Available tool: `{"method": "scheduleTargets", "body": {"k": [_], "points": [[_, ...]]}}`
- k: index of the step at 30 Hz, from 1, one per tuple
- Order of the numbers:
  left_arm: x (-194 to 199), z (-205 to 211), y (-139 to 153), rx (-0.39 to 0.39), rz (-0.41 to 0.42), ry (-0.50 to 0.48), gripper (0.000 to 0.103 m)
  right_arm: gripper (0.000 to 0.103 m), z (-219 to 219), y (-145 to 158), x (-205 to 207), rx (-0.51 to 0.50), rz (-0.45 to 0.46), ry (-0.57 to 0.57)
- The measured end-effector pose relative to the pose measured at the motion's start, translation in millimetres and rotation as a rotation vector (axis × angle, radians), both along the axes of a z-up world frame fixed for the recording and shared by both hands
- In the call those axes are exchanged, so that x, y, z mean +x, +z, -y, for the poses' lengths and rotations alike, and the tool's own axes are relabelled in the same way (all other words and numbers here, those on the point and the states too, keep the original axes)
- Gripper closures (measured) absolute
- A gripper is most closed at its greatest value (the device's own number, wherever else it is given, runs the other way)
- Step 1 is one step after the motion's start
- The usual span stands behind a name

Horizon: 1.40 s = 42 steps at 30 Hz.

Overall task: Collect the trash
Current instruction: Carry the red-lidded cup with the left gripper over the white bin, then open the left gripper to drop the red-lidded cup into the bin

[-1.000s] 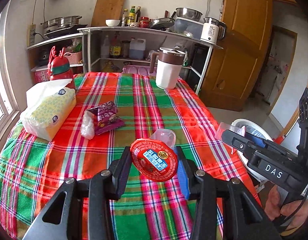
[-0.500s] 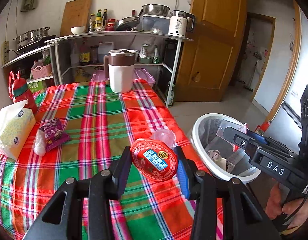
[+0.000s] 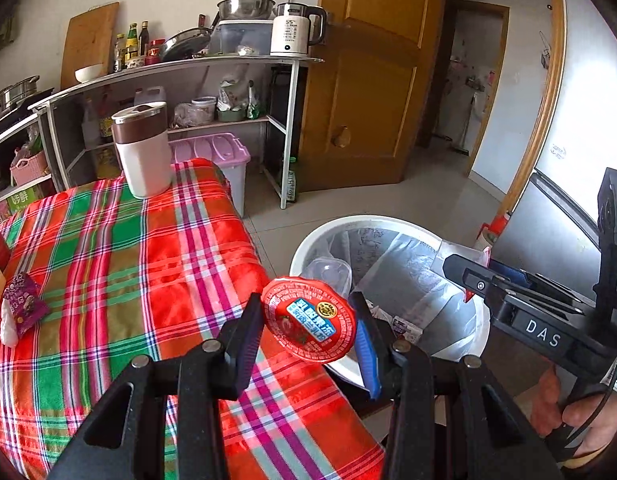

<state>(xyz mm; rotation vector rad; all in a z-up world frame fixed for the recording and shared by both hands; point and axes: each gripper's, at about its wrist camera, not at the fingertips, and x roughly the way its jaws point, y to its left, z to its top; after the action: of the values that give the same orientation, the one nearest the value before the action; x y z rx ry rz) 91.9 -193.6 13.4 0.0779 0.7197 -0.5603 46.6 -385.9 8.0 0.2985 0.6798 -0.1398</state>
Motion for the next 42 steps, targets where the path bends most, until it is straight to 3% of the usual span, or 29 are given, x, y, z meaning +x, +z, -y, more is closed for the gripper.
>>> {"method": "scheduleTargets", "body": {"k": [24,35,42], "points": [[7,73,-27,0.077,-0.049,-0.079,0.058,0.055,60,-38,8,-0.032,-0.113,-0.079],[8,73,-28,0.07,-0.06,-0.075,0.043,0.049,63,-40,7,-0.019,-0.11,-0.091],[5,64,-23,0.052,-0.054,-0.063,0.041,0.047,59,-36,2,-0.018,-0.102,-0.094]]}}
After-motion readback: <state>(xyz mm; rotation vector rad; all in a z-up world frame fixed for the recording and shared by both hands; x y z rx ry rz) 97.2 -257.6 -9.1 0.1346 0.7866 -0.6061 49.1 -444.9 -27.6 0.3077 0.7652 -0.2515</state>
